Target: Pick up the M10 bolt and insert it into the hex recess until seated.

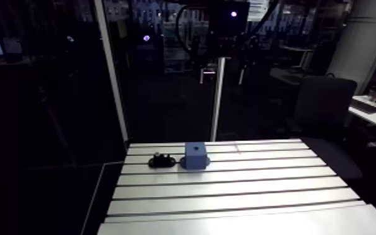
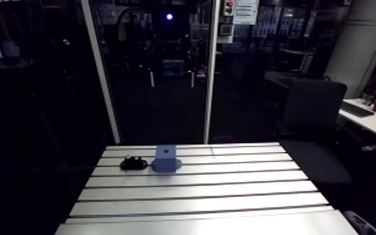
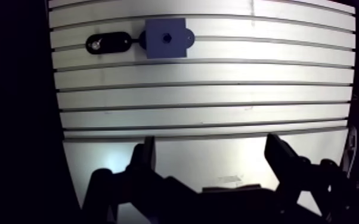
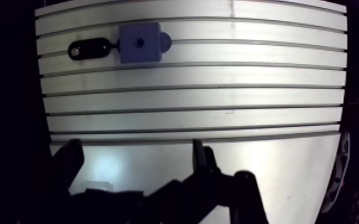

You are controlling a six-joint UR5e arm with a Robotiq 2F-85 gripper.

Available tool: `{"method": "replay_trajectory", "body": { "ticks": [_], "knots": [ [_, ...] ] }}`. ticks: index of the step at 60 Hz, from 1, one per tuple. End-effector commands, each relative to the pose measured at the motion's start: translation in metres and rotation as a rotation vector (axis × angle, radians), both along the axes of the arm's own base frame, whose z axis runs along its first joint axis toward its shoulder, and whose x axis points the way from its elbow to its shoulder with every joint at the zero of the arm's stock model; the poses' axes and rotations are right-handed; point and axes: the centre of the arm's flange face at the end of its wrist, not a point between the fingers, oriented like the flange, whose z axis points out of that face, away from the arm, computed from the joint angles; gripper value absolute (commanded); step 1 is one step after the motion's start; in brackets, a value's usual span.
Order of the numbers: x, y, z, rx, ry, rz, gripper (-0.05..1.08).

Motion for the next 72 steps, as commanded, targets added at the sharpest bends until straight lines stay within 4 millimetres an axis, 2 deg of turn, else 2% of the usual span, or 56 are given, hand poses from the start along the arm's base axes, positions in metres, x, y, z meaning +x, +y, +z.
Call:
{"method": "replay_trajectory", "body": {
  "ticks": [1,27,38,42,44,48,65,67,72],
  "knots": [
    [0.0,0.0,-0.001,0.0,0.001,-0.003,0.01],
    [-0.001,-0.003,-0.006,-0.004,0.005,-0.009,0.01],
    [-0.004,-0.015,-0.004,-0.009,0.058,-0.011,0.01],
    [-0.003,-0.025,-0.006,-0.009,0.055,-0.011,0.01],
    [-0.003,-0.039,-0.01,-0.007,0.052,-0.004,0.01],
    [-0.007,-0.052,-0.017,-0.006,0.057,0.004,0.01],
    [-0.018,-0.097,-0.043,-0.01,0.083,0.042,0.01],
    [-0.021,-0.107,-0.05,-0.011,0.083,0.054,0.01],
    [-0.025,-0.116,-0.06,-0.012,0.084,0.064,0.01]
  ]
}}
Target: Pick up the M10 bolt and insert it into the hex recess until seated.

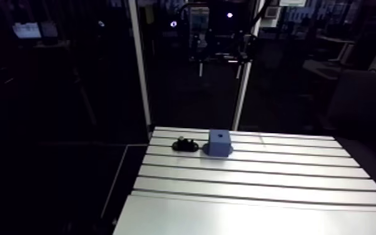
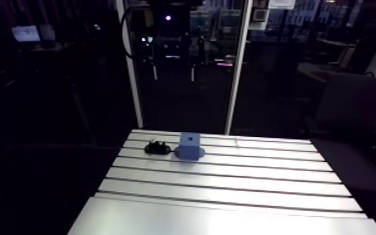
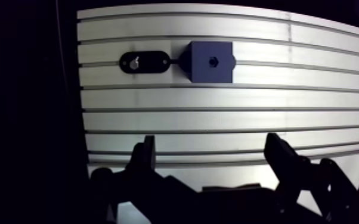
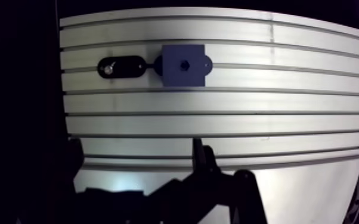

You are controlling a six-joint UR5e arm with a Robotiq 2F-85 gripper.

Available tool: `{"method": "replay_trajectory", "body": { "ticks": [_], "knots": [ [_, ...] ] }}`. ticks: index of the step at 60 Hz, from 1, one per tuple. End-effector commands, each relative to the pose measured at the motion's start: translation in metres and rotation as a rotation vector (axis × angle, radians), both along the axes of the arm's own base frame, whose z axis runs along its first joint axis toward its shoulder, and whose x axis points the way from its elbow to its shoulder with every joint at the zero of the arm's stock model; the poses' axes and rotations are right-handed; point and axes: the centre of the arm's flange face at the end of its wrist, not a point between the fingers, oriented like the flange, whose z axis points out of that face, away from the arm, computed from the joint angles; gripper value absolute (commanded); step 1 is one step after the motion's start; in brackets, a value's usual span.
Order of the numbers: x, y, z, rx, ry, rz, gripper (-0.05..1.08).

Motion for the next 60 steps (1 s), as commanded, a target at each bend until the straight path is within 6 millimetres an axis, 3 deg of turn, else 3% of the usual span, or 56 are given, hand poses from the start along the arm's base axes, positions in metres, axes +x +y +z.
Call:
{"method": "replay_trajectory", "body": {
  "ticks": [1,16,35,60],
  "knots": [
    [-0.011,-0.042,-0.03,-0.002,0.013,0.04,0.01],
    [-0.018,-0.065,-0.056,0.007,0.119,0.05,0.02],
    [-0.018,-0.066,-0.089,-0.002,0.169,0.051,0.04],
    [-0.025,-0.085,-0.135,0.005,0.117,0.08,0.1]
  ]
}}
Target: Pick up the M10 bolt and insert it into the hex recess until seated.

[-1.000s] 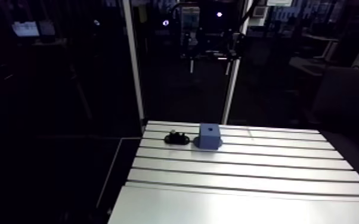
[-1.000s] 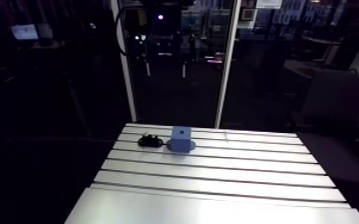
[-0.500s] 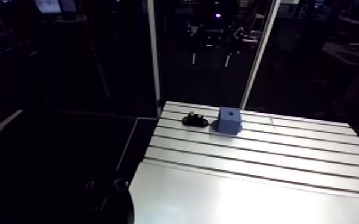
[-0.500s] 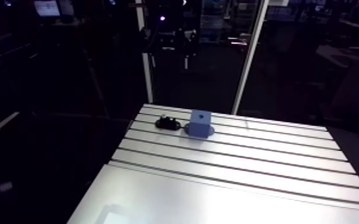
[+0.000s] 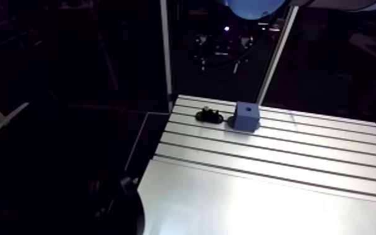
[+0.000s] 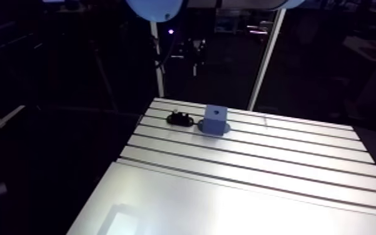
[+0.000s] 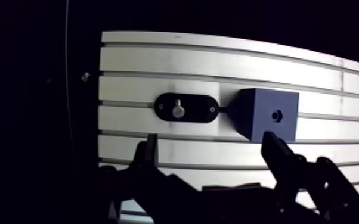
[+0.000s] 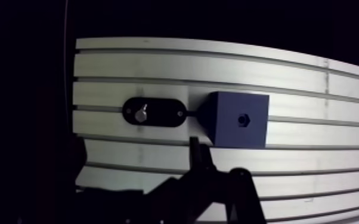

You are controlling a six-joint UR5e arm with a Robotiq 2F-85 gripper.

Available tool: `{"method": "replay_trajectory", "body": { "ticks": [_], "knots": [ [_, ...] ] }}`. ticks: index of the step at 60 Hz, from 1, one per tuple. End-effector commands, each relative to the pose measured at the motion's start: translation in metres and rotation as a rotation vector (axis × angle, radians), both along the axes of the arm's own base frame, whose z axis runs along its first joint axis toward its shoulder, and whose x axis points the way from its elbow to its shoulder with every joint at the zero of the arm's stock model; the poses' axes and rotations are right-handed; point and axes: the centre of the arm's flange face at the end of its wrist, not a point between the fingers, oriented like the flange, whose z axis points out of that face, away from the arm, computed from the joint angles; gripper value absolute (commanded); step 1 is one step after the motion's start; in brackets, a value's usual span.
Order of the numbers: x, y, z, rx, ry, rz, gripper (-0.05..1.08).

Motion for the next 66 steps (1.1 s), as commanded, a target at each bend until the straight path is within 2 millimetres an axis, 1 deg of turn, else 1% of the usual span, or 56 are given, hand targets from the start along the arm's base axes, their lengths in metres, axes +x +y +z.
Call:
{"method": "replay_trajectory", "body": {
  "ticks": [1,6,9,18,20,23,26,38,42,45,51,66],
  "knots": [
    [-0.004,-0.011,-0.026,0.008,-0.03,0.016,0.11],
    [-0.004,-0.015,-0.031,0.009,-0.038,0.02,0.14],
    [-0.004,-0.017,-0.036,0.009,-0.044,0.013,0.19],
    [-0.006,-0.018,-0.043,0.008,-0.048,0.009,0.28],
    [-0.006,-0.019,-0.047,0.009,-0.053,0.009,0.32],
    [-0.006,-0.021,-0.049,0.01,-0.055,0.012,0.33],
    [-0.005,-0.025,-0.051,0.01,-0.058,0.019,0.37],
    [-0.006,-0.028,-0.056,0.012,-0.065,0.023,0.39],
    [-0.006,-0.028,-0.06,0.014,-0.071,0.023,0.4],
    [-0.008,-0.029,-0.066,0.015,-0.08,0.023,0.41],
    [-0.01,-0.031,-0.068,0.016,-0.071,0.024,0.42],
    [-0.017,-0.034,-0.086,0.025,-0.089,0.026,0.47]
  ]
}}
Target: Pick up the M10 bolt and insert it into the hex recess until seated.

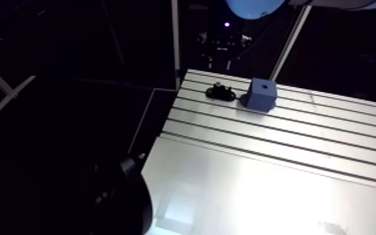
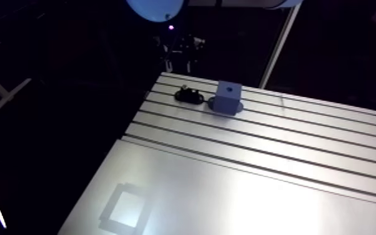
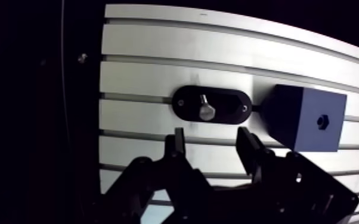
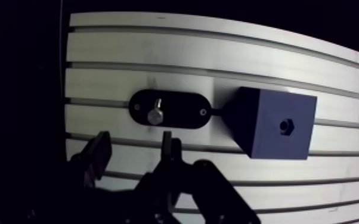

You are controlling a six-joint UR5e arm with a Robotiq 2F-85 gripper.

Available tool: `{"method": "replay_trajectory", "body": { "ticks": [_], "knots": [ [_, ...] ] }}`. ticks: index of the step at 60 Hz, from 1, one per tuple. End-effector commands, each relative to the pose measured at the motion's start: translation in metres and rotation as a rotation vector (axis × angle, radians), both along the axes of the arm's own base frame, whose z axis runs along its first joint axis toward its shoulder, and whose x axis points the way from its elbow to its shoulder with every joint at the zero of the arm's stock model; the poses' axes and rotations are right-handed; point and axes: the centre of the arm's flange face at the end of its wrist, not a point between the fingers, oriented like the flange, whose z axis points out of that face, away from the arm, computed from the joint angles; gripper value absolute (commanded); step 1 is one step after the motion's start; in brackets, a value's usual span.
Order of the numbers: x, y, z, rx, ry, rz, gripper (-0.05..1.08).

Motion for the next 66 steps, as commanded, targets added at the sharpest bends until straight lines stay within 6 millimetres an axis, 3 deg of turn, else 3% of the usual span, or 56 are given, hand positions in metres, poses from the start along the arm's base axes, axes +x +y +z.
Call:
{"method": "replay_trajectory", "body": {
  "ticks": [1,66],
  "knots": [
    [-0.006,-0.003,-0.015,0.007,-0.014,0.002,0.47],
    [-0.013,-0.002,-0.059,0.037,-0.049,0.0,0.5]
  ]
}}
